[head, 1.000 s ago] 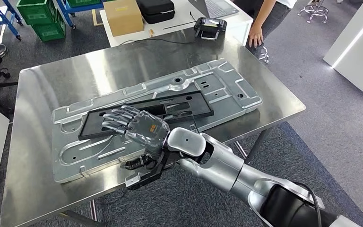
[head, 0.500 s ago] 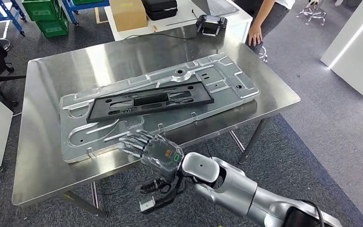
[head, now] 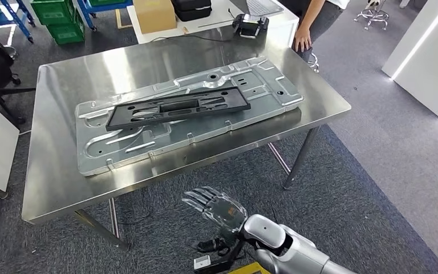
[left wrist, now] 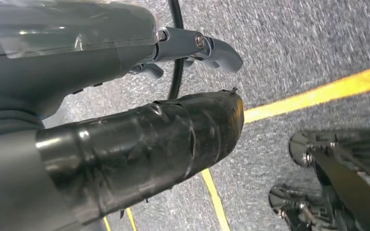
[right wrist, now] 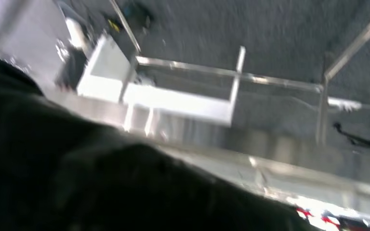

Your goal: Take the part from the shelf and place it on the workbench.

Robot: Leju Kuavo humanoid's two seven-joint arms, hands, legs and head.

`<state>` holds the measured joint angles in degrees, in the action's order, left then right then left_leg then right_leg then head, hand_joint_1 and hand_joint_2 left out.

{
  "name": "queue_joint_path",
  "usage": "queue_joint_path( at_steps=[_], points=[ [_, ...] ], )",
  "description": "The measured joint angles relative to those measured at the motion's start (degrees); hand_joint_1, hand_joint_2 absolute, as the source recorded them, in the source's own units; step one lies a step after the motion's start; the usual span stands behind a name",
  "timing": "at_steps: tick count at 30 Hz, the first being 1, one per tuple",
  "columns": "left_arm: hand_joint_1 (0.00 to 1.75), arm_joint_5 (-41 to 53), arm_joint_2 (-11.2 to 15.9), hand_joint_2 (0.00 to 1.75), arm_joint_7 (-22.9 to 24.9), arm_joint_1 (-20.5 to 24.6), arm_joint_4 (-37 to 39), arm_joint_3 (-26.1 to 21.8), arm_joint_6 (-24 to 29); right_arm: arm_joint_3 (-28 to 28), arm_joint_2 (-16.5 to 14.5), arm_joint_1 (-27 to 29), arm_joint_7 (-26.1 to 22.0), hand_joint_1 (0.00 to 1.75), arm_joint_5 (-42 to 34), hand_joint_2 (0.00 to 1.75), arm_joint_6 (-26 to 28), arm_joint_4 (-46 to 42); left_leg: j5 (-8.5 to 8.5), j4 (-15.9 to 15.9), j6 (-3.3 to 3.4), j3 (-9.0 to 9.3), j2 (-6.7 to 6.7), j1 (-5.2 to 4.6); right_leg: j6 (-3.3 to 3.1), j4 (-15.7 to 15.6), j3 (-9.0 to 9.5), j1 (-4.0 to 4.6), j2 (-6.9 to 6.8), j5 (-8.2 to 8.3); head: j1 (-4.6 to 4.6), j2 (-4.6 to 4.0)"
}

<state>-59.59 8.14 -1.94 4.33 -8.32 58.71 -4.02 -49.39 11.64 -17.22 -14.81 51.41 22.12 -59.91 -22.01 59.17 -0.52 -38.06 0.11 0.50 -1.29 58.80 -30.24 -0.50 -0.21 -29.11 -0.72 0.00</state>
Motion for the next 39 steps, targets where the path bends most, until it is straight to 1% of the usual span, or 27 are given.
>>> queue_joint_path(
  at_steps=[2,4,5,6,7,8,9,11,13,15,16,17,19,20,21,22,24,26,27,29,30,31,33,34,35,37,39],
  points=[
    [0.0,-0.05,-0.07,0.0,-0.09,-0.02,0.06,0.13,0.11,1.27,-0.36,0.86,-0.33,0.0,-1.05,0.0,0.0,1.78,-4.98,3.78,-0.57,-1.35,-0.05,0.22,-0.82,-0.37,-1.41,-0.23,-0.16,1.58,0.04,-0.01],
    [0.0,-0.13,-0.11,0.0,-0.17,0.05,0.08,0.29,0.28,2.59,-0.72,1.68,-0.54,0.0,-2.37,0.0,-0.58,3.28,-10.54,10.13,-1.01,-2.46,-0.05,0.33,-1.02,-0.34,-3.16,-0.23,-0.15,3.03,0.08,-0.01],
    [0.0,-0.21,-0.12,0.0,-0.22,0.12,0.1,0.44,0.36,3.48,-1.01,2.17,-0.66,0.0,-3.18,0.0,-1.08,4.21,-11.54,12.66,-1.18,-2.34,-0.04,0.39,-0.93,-0.25,-4.07,-0.24,-0.22,3.72,0.07,-0.01],
    [0.0,-0.32,-0.14,0.0,-0.27,0.22,0.11,0.61,0.43,4.57,-1.35,2.71,-0.78,0.0,-4.01,0.0,-1.62,5.33,-11.06,13.87,-1.32,-1.57,-0.04,0.45,-0.8,-0.12,-4.97,-0.25,-0.39,4.35,0.08,-0.01],
    [0.0,-0.45,-0.16,0.0,-0.34,0.33,0.12,0.77,0.47,5.92,-1.75,3.25,-0.97,0.0,-4.89,0.0,-2.02,6.77,-9.5,13.32,-1.4,0.05,0.01,0.52,-0.62,0.08,-5.83,-0.29,-0.62,4.93,0.08,-0.02],
    [0.0,-0.61,-0.21,0.0,-0.4,0.46,0.12,0.87,0.51,7.37,-2.14,3.67,-1.25,0.0,-5.7,0.0,-2.2,8.39,-7.89,11.0,-1.44,2.58,0.17,0.59,-0.41,0.3,-6.72,-0.33,-0.89,5.47,0.08,-0.02],
    [0.0,-0.75,-0.27,0.0,-0.45,0.65,0.12,0.93,0.54,8.76,-2.53,3.96,-1.61,0.0,-6.36,0.0,-2.16,10.09,-7.33,7.26,-1.4,5.64,0.48,0.59,-0.13,0.59,-7.45,-0.32,-1.14,5.97,0.1,-0.01],
    [0.0,-0.97,-0.36,0.0,-0.56,0.95,0.12,0.98,0.62,10.95,-3.08,4.18,-2.35,0.0,-7.1,0.0,-1.73,13.14,-8.2,0.18,-0.74,10.45,0.91,0.28,0.61,0.9,-8.23,-0.27,-1.62,6.91,0.01,-0.01],
    [0.0,-0.99,-0.39,0.0,-0.66,1.03,0.12,1.04,0.69,12.27,-3.6,4.28,-2.74,0.0,-7.3,0.0,-1.46,15.37,-8.68,-2.22,0.38,11.3,0.77,-0.13,1.42,0.58,-8.24,-0.31,-2.08,7.99,-0.05,-0.02],
    [0.0,-0.99,-0.5,0.0,-0.67,1.03,0.13,1.11,0.69,13.14,-4.02,4.37,-2.86,0.0,-7.39,0.0,-1.43,17.0,-7.41,-2.43,1.54,10.44,0.62,-0.08,2.15,0.79,-8.56,-0.47,-1.77,7.56,-0.01,-0.02],
    [0.0,-0.99,-0.58,0.0,-0.67,1.03,0.13,1.15,0.68,13.49,-4.19,4.44,-2.87,0.0,-7.45,0.44,-1.46,17.64,-6.63,-2.6,2.13,9.82,0.56,-0.02,2.37,2.05,-9.14,-0.52,-1.33,5.7,-0.03,-0.02],
    [0.0,-1.01,-0.67,0.0,-0.66,1.05,0.14,1.19,0.67,13.84,-4.3,4.48,-2.78,0.0,-7.66,0.87,-1.61,18.25,-5.86,-2.68,2.59,9.06,0.47,0.0,2.47,4.48,-9.97,-0.57,-0.81,2.81,-0.04,-0.02],
    [0.0,-1.05,-0.83,0.0,-0.66,1.03,0.14,1.31,0.66,14.85,-4.65,4.55,-2.28,0.0,-8.55,1.75,-2.21,19.82,-4.38,-2.56,3.12,7.22,-0.01,-0.26,2.45,11.59,-11.64,-0.54,-0.28,-2.87,-0.05,-0.02],
    [0.0,-1.1,-0.9,0.0,-0.65,1.02,0.14,1.4,0.67,15.61,-4.82,4.56,-1.96,0.0,-9.21,1.75,-2.54,20.98,-3.61,-2.46,3.17,6.22,-0.42,-0.4,2.4,14.65,-11.92,-0.5,-0.19,-3.95,-0.04,-0.01],
    [0.0,-1.32,-0.96,0.0,-0.45,0.99,0.14,1.48,0.7,16.57,-5.05,4.54,-1.73,0.0,-9.96,1.75,-2.92,22.51,-2.83,-2.32,3.15,5.18,-0.94,-0.53,2.27,16.22,-11.41,-0.44,-0.12,-3.56,-0.03,-0.01],
    [0.0,-1.69,-0.97,0.0,-0.01,0.97,0.14,1.54,0.7,17.6,-5.3,4.5,-1.6,0.0,-10.73,1.75,-3.38,24.27,-2.12,-2.14,3.06,4.11,-1.56,-0.66,2.0,15.8,-9.89,-0.34,0.04,-2.19,-0.04,-0.01],
    [0.0,-2.72,-0.76,0.0,1.16,0.9,0.16,1.57,0.31,19.54,-5.69,4.37,-1.22,0.0,-12.32,1.75,-4.66,28.0,-0.9,-1.68,2.78,2.27,-2.78,-0.84,0.97,9.56,-4.18,-0.04,1.55,-0.17,-0.03,-0.01],
    [0.0,-3.29,-0.2,0.0,1.86,0.89,0.2,1.57,-0.5,21.29,-5.99,4.33,-0.11,0.0,-13.7,1.75,-5.85,31.57,0.12,-1.26,2.27,1.2,-3.87,-0.9,0.18,2.13,0.9,0.19,3.39,-1.04,-0.03,-0.01],
    [0.0,-3.39,0.13,0.0,2.0,0.88,0.22,1.57,-0.81,22.23,-6.17,4.38,0.84,0.0,-14.41,1.75,-6.53,33.37,0.64,-1.28,1.89,0.96,-4.44,-0.8,-0.01,0.11,2.05,0.35,3.75,-1.69,-0.03,0.0],
    [0.0,-3.45,0.83,0.0,2.24,0.7,0.34,1.57,-0.9,24.13,-6.81,4.76,3.13,0.0,-15.86,1.75,-8.12,36.63,1.6,-1.6,1.12,0.73,-5.52,-0.61,-0.18,-0.93,2.02,0.37,2.66,-1.06,-0.08,0.0],
    [0.0,-3.45,1.08,0.0,2.32,0.6,0.42,1.58,-0.82,25.13,-7.13,5.02,4.43,0.0,-16.67,1.75,-9.06,38.08,1.18,-1.32,0.83,0.38,-5.33,-0.6,-0.45,-1.35,1.81,0.2,1.99,-0.47,-0.07,0.0],
    [0.0,-3.45,1.24,0.0,2.39,0.58,0.47,1.59,-0.72,26.15,-7.44,5.46,5.72,0.0,-17.56,1.75,-9.99,39.33,-0.42,-0.13,0.57,-0.22,-4.51,-0.57,-0.82,-1.77,1.44,-0.02,1.25,0.29,0.02,0.0],
    [0.0,-3.45,1.37,0.0,2.52,0.68,0.51,1.63,-0.59,28.33,-7.87,6.72,8.4,0.0,-19.84,1.75,-11.95,41.59,-6.22,5.36,-0.07,-1.93,-2.04,-0.26,-1.21,-2.14,0.24,-0.23,-0.26,1.63,0.21,0.0],
    [0.0,-3.45,1.43,0.0,2.57,0.79,0.51,1.66,-0.56,29.39,-8.07,7.5,9.7,0.0,-21.06,1.75,-12.84,42.54,-8.78,8.95,-0.51,-2.67,-1.24,0.06,-1.22,-2.08,-0.51,-0.24,-1.13,2.2,0.28,0.0],
    [0.0,-3.41,1.45,0.0,2.61,0.88,0.51,1.71,-0.56,30.45,-8.32,8.28,11.23,0.0,-22.28,1.75,-13.68,43.43,-9.96,12.06,-0.97,-2.99,-0.8,0.39,-1.03,-1.93,-1.34,-0.29,-2.0,2.68,0.29,0.0],
    [0.0,-3.13,1.54,0.0,2.46,1.02,0.51,1.89,-0.68,32.53,-8.94,9.66,14.55,0.0,-24.18,1.75,-14.95,44.93,-8.15,13.98,-1.87,-1.38,-0.28,1.08,-0.57,-1.32,-3.1,-0.49,-3.66,3.51,0.3,-0.01],
    [0.0,-2.83,1.62,0.0,2.26,1.3,0.46,2.03,-0.84,34.6,-9.56,10.78,17.57,0.0,-25.45,1.75,-15.94,46.09,-5.65,8.83,-2.57,3.91,1.16,1.61,0.03,-0.27,-4.65,-0.73,-5.08,4.06,0.31,-0.01]
  ],
)
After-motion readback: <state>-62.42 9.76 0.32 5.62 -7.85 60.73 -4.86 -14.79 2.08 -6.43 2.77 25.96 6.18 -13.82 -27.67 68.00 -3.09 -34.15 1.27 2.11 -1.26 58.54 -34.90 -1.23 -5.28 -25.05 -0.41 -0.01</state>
